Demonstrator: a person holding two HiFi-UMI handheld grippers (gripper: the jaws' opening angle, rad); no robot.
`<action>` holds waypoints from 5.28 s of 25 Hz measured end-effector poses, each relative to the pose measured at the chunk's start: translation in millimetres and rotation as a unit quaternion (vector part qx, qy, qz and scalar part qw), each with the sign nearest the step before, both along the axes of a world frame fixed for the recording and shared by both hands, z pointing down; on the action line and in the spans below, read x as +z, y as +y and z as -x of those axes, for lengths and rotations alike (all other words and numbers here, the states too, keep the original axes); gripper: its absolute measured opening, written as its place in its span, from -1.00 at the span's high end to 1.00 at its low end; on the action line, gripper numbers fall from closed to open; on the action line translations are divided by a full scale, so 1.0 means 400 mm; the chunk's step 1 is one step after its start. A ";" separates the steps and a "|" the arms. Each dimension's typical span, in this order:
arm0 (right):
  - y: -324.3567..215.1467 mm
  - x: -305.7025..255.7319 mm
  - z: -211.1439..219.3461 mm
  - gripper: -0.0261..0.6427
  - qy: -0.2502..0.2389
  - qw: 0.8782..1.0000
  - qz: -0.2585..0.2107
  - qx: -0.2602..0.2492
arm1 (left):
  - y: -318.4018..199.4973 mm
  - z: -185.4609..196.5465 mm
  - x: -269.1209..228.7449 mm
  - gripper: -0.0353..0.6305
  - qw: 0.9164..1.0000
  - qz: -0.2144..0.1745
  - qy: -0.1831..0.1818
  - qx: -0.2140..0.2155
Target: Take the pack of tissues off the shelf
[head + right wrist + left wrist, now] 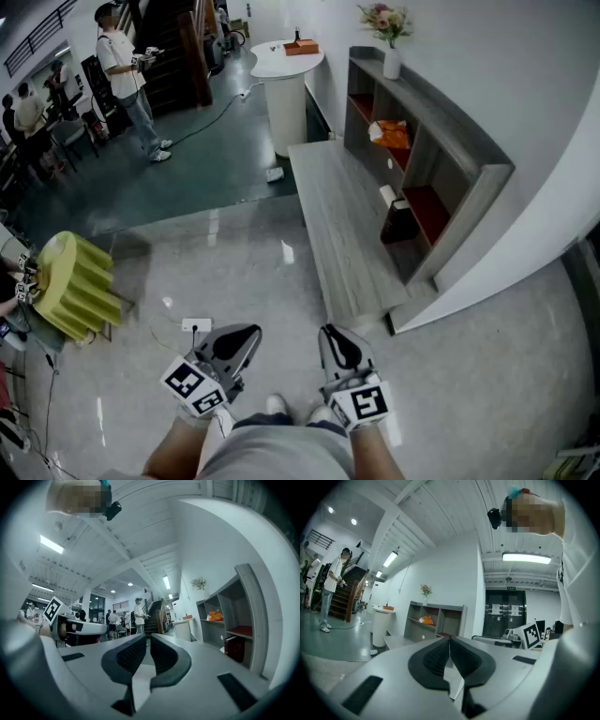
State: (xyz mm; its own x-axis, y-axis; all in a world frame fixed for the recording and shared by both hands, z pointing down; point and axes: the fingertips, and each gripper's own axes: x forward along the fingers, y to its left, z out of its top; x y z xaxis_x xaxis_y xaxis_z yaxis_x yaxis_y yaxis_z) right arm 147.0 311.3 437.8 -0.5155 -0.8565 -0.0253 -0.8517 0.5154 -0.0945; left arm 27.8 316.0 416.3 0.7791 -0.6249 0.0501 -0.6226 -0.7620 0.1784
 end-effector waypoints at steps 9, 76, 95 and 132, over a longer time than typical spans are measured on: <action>-0.024 -0.016 0.131 0.81 0.002 1.000 -0.009 0.003 | -0.035 0.125 0.000 0.84 1.000 -0.004 0.008 0.000; -1.368 -0.035 -0.008 0.80 0.008 0.990 0.000 0.140 | -1.272 0.113 0.035 0.84 0.997 0.022 0.022 0.072; -1.578 -0.097 -0.434 0.80 0.094 0.934 0.003 0.344 | -1.424 0.016 0.046 0.84 0.993 0.024 0.006 0.113; -1.800 0.068 -0.618 0.82 0.156 0.900 0.129 0.387 | -1.455 0.053 0.092 0.84 0.998 0.048 -0.014 0.044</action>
